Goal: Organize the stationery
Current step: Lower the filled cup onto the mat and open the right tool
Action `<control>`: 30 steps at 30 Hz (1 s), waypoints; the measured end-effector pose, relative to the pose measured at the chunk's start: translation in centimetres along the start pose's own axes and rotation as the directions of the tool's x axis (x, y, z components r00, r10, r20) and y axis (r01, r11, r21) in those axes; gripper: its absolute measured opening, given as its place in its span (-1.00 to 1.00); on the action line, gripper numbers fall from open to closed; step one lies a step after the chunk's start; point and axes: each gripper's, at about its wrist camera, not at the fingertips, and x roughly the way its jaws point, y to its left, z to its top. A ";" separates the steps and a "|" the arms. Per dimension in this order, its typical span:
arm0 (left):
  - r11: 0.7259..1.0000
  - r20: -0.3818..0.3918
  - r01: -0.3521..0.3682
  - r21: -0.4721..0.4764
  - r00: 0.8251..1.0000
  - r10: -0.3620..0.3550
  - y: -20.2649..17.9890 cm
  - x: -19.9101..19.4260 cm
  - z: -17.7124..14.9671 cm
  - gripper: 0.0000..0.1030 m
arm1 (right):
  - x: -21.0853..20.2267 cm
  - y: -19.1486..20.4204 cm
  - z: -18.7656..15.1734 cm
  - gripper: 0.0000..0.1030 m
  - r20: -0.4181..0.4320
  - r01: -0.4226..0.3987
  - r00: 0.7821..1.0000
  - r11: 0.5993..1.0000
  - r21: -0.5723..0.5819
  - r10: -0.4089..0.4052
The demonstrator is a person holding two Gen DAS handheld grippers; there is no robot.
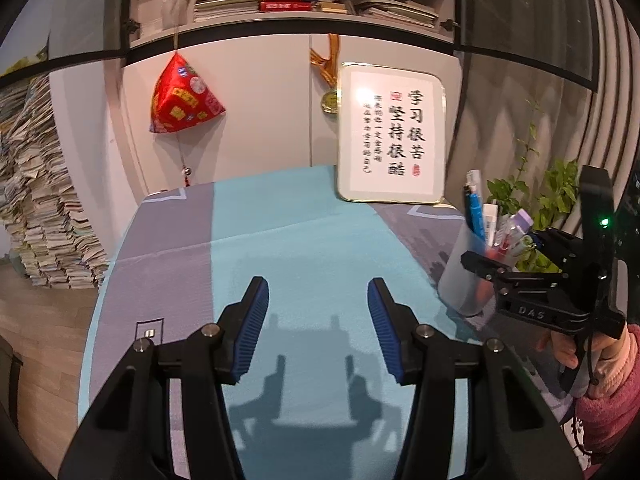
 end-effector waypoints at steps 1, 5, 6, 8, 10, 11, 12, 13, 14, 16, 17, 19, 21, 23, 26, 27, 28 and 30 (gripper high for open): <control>1.000 0.002 -0.005 -0.010 1.000 0.005 0.5 0.0 -0.1 -0.04 | -0.1 0.4 0.4 0.36 0.009 -0.004 1.000 1.000 0.000 0.004; 0.999 0.005 -0.027 -0.046 1.000 0.028 2.3 -0.2 -0.5 -0.03 | 0.4 2.1 1.9 0.36 0.022 -0.018 1.000 1.000 -0.019 0.019; 0.998 0.004 -0.034 -0.058 0.999 0.034 2.9 -0.2 -0.7 -0.03 | 0.8 2.7 2.4 0.36 0.018 -0.023 1.000 1.000 -0.016 0.024; 0.996 0.005 -0.048 -0.073 0.999 0.048 3.7 -0.3 -0.9 -0.03 | 1.9 3.7 3.4 0.36 0.007 -0.034 0.999 0.999 -0.003 0.034; 0.994 0.005 -0.062 -0.090 0.998 0.063 4.6 -0.3 -1.2 -0.03 | 3.1 4.8 4.5 0.36 -0.007 -0.039 0.999 0.999 0.014 0.039; 0.993 0.004 -0.065 -0.095 0.998 0.065 4.9 -0.3 -1.3 -0.01 | 3.8 5.5 5.0 0.36 -0.012 -0.039 0.999 0.999 0.021 0.039; 0.992 0.001 -0.068 -0.104 0.998 0.069 5.4 -0.2 -1.4 0.02 | 4.4 6.1 5.4 0.36 -0.016 -0.036 0.999 0.999 0.030 0.037; 0.991 -0.002 -0.074 -0.112 0.997 0.074 5.8 0.0 -1.4 0.02 | 5.1 6.7 5.9 0.36 -0.020 -0.031 0.999 0.999 0.040 0.032; 0.989 -0.003 -0.084 -0.119 0.996 0.084 6.1 0.1 -1.4 0.03 | 5.8 7.3 6.3 0.36 -0.024 -0.022 0.999 0.998 0.051 0.023; 0.988 -0.003 -0.100 -0.119 0.995 0.101 6.6 0.4 -1.4 0.03 | 7.0 8.2 6.9 0.36 -0.033 -0.001 0.999 0.997 0.081 0.004; 0.987 -0.003 -0.106 -0.118 0.994 0.106 6.8 0.6 -1.3 0.04 | 7.7 8.5 7.1 0.36 -0.039 0.008 0.999 0.995 0.101 -0.004; 0.988 -0.008 -0.109 -0.114 0.994 0.108 7.2 1.1 -1.2 0.05 | 8.7 9.0 7.3 0.36 -0.051 0.023 0.999 0.991 0.133 -0.017; 0.988 -0.012 -0.107 -0.115 0.994 0.106 7.4 1.6 -1.1 0.05 | 9.4 9.5 7.4 0.36 -0.063 0.037 0.998 0.989 0.143 -0.028; 0.988 -0.015 -0.103 -0.113 0.995 0.102 7.5 2.0 -1.1 0.05 | 9.5 9.9 7.3 0.36 -0.052 0.067 0.997 0.990 0.126 -0.061; 0.989 -0.010 -0.099 -0.114 0.995 0.099 7.6 2.3 -1.0 0.05 | 9.6 10.6 7.1 0.36 -0.054 0.089 0.995 0.992 0.091 -0.084; 0.989 -0.010 -0.097 -0.116 0.995 0.096 7.6 2.4 -1.0 0.06 | 9.5 10.7 7.0 0.36 -0.055 0.090 0.995 0.992 0.087 -0.085; 0.988 -0.009 -0.094 -0.119 0.996 0.094 7.7 2.5 -1.0 0.06 | 9.4 10.7 6.9 0.36 -0.054 0.091 0.995 0.992 0.086 -0.086; 0.988 -0.010 -0.092 -0.126 0.996 0.092 7.8 2.6 -0.9 0.06 | 9.4 10.7 7.0 0.37 -0.057 0.089 0.995 0.993 0.082 -0.084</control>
